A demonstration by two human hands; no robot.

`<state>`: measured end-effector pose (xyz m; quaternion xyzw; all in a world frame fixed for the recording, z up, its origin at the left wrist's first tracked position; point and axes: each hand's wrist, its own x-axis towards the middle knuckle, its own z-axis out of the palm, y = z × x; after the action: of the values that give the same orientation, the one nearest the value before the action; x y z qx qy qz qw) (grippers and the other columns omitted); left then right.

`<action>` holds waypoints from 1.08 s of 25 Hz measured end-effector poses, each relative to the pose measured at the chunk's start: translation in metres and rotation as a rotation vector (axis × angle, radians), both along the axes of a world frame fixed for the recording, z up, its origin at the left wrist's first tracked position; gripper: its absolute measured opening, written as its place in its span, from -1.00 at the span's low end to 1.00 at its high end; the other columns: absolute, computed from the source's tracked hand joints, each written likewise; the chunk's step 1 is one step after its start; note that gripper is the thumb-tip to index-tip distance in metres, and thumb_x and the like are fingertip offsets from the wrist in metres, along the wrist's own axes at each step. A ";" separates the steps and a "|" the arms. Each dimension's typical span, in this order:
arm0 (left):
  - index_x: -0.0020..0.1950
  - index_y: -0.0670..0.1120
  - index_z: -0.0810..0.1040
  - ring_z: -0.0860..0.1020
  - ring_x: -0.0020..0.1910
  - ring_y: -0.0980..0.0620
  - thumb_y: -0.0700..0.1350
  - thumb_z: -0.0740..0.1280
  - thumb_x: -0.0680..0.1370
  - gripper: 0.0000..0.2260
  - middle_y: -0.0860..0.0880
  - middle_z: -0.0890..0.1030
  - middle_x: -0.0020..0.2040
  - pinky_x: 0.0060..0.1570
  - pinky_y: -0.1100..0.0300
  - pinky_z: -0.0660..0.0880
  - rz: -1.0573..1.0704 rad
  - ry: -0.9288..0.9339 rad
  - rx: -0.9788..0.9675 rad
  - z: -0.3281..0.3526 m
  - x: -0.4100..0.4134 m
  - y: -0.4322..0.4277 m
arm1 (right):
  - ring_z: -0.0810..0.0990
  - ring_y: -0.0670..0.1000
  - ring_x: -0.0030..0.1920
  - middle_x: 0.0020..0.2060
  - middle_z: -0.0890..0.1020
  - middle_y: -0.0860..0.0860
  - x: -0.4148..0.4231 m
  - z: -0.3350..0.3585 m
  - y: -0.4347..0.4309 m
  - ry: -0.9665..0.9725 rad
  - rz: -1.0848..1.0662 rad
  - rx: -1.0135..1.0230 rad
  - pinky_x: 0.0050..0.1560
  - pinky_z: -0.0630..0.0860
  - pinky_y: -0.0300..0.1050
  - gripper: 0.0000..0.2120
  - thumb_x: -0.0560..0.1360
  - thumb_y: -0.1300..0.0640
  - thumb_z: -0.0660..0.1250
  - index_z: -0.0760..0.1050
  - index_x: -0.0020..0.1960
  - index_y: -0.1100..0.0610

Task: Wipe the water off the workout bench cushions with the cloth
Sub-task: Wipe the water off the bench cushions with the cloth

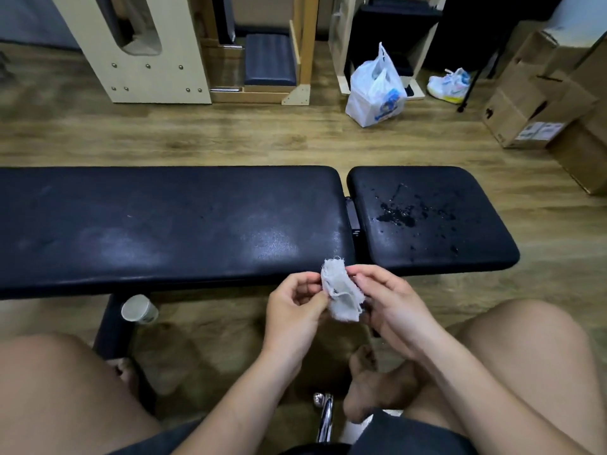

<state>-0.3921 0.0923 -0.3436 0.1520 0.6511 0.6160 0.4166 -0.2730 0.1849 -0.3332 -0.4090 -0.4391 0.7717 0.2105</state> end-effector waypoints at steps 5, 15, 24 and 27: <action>0.06 -0.11 0.65 0.65 0.03 -0.07 -0.21 0.43 0.46 -0.82 -0.09 0.70 -0.03 0.07 0.02 0.58 0.022 -0.023 0.037 -0.004 0.023 -0.012 | 0.62 -0.07 -0.13 -0.11 0.65 0.05 0.019 -0.008 -0.001 -0.155 0.182 0.401 -0.07 0.58 -0.11 -0.73 0.38 0.26 0.51 0.56 0.03 0.07; -0.06 -0.18 0.69 0.67 -0.05 -0.19 -0.31 0.39 0.50 -0.90 -0.19 0.71 -0.12 0.05 -0.08 0.58 0.060 0.000 -0.058 0.018 0.064 -0.027 | 0.57 -0.03 -0.18 -0.17 0.57 0.07 0.067 -0.004 -0.004 0.077 0.214 0.071 -0.17 0.57 -0.09 -0.49 0.18 0.27 0.57 0.42 0.04 0.10; -0.08 -0.24 0.52 0.44 -0.20 -0.11 -0.23 0.30 0.51 -0.93 -0.20 0.50 -0.17 -0.35 0.14 0.37 0.033 -0.246 -0.050 0.038 0.101 -0.033 | 0.61 0.00 -0.21 -0.18 0.64 0.03 0.108 -0.002 -0.009 0.003 0.342 0.033 -0.36 0.56 -0.10 -0.69 0.43 -0.01 0.39 0.56 0.12 0.09; 0.05 -0.27 0.51 0.62 -0.23 -0.08 -0.31 0.43 0.46 -0.80 -0.19 0.68 -0.15 -0.29 0.15 0.54 -0.004 -0.150 -0.038 0.042 0.111 -0.036 | 0.60 -0.01 -0.26 -0.19 0.64 0.06 0.114 -0.003 -0.001 -0.075 0.244 0.113 -0.39 0.51 -0.13 -0.83 0.50 0.13 0.39 0.55 0.06 0.17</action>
<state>-0.2808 0.0565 -0.3018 0.0989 0.6291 0.6123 0.4686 -0.1592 0.1840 -0.3358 -0.3689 -0.5358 0.7497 0.1212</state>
